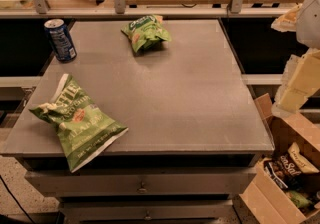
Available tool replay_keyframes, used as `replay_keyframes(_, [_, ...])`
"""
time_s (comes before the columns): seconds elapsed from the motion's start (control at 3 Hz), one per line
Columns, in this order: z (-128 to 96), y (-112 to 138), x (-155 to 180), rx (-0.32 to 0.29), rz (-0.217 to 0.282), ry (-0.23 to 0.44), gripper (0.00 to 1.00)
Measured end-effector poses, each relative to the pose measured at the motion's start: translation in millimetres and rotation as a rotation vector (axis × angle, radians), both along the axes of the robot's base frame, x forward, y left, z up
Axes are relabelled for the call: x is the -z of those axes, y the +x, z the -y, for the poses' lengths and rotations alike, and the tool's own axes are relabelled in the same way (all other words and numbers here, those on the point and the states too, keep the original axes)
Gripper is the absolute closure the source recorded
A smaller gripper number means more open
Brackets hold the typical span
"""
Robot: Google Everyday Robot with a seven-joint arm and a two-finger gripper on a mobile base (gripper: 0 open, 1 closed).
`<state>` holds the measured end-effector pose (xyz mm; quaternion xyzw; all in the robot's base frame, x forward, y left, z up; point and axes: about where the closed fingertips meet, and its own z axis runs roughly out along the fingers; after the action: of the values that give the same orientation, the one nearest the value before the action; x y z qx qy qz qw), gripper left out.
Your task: Pick green jalapeno chip bag
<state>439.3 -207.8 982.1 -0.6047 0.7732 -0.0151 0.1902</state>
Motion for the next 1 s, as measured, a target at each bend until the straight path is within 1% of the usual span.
replay_keyframes(0.33, [-47, 18, -19, -0.089, 0.045, 0.174, 0.00])
replay_keyframes(0.67, [-117, 39, -45, -0.212, 0.065, 0.311, 0.00])
replay_keyframes(1.0, [-214, 46, -63, -0.402, 0.075, 0.331, 0.00])
